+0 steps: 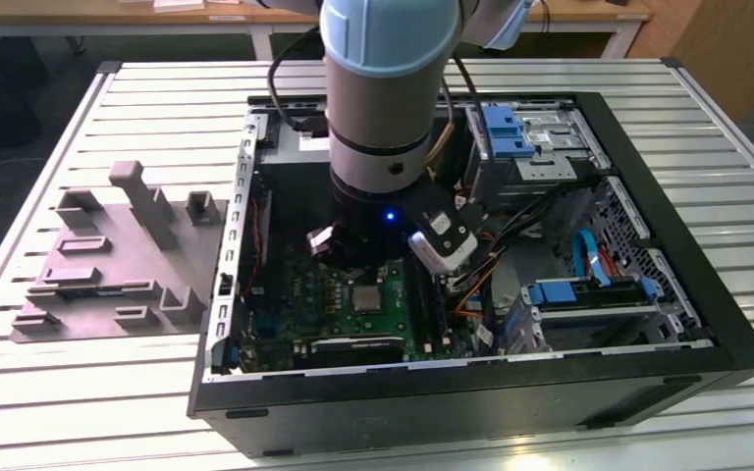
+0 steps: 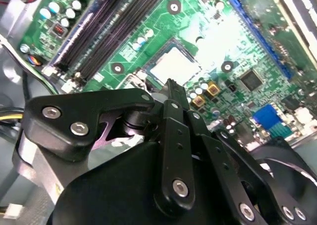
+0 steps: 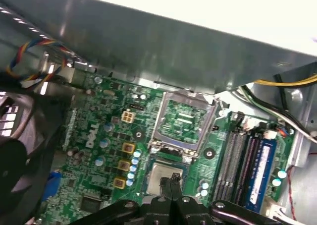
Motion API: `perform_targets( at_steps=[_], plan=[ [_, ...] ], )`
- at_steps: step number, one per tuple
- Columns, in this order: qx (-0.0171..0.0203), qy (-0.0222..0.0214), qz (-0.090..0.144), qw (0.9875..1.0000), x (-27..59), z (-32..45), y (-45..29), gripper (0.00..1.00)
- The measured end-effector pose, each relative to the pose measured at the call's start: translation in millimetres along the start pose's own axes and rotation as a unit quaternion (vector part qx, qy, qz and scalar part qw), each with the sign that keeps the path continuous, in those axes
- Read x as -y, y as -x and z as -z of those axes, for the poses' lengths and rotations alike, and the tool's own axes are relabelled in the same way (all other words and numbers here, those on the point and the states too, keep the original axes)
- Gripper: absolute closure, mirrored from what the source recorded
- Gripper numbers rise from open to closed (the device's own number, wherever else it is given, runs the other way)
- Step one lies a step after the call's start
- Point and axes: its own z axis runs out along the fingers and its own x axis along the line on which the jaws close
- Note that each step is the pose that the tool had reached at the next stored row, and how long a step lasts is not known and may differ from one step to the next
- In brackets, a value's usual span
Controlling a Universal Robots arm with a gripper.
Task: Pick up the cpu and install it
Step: 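Close the cpu cover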
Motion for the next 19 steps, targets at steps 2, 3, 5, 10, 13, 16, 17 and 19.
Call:
perform_targets(
  at_steps=[2, 3, 5, 10, 13, 16, 17, 19],
  plan=[
    [0.0, 0.0, 0.0, 1.0, -1.6, -0.2, 4.4, 0.89],
    [0.0, 0.0, 0.0, 1.0, -2.7, -0.3, 6.6, 0.89],
    [0.0, 0.0, 0.0, 1.0, -5.4, -0.5, 10.5, 0.89],
    [-0.0001, -0.0001, 0.004, 1.0, -10.5, -1.0, 15.8, 0.89],
    [-0.0009, -0.0005, 0.027, 0.9996, -10.6, -1.2, 15.8, 0.89],
    [-0.0017, -0.0009, 0.055, 0.9985, -10.6, -1.7, 15.8, 0.89],
    [-0.002, -0.001, 0.063, 0.998, -10.6, -1.8, 15.8, 0.89],
    [-0.0026, -0.0013, 0.081, 0.9967, -10.6, -2.0, 15.9, 0.89]
  ],
)
